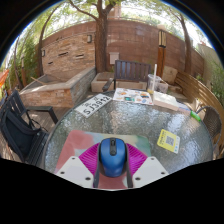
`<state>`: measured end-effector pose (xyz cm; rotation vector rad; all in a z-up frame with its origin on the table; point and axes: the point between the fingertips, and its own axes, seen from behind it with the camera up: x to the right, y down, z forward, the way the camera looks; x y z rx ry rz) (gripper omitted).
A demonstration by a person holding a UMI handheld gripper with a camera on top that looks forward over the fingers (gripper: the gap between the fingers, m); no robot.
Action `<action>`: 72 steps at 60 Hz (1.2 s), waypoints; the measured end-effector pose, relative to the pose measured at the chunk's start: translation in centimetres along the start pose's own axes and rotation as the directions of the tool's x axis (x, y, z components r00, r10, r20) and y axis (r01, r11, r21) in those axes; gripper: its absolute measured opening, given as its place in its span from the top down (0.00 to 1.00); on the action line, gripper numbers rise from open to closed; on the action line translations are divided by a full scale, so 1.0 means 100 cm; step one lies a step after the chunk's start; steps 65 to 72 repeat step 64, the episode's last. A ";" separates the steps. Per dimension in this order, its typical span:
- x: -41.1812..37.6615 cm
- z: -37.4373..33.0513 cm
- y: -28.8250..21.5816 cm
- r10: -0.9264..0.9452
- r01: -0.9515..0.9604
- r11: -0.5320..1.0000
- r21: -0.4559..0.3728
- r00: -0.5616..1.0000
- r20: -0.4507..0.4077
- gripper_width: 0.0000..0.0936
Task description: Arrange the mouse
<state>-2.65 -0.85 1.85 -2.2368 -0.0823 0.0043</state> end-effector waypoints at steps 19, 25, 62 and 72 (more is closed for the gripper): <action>-0.013 -0.044 -0.008 -0.009 0.008 0.999 -0.038 0.999 -0.032 0.09; -0.015 -0.090 -0.027 -0.006 0.005 1.000 -0.023 0.999 -0.051 0.09; -0.036 -0.227 -0.024 -0.008 0.005 0.999 -0.032 0.996 -0.089 0.09; -0.036 -0.228 -0.022 -0.006 0.003 0.999 -0.036 0.996 -0.089 0.09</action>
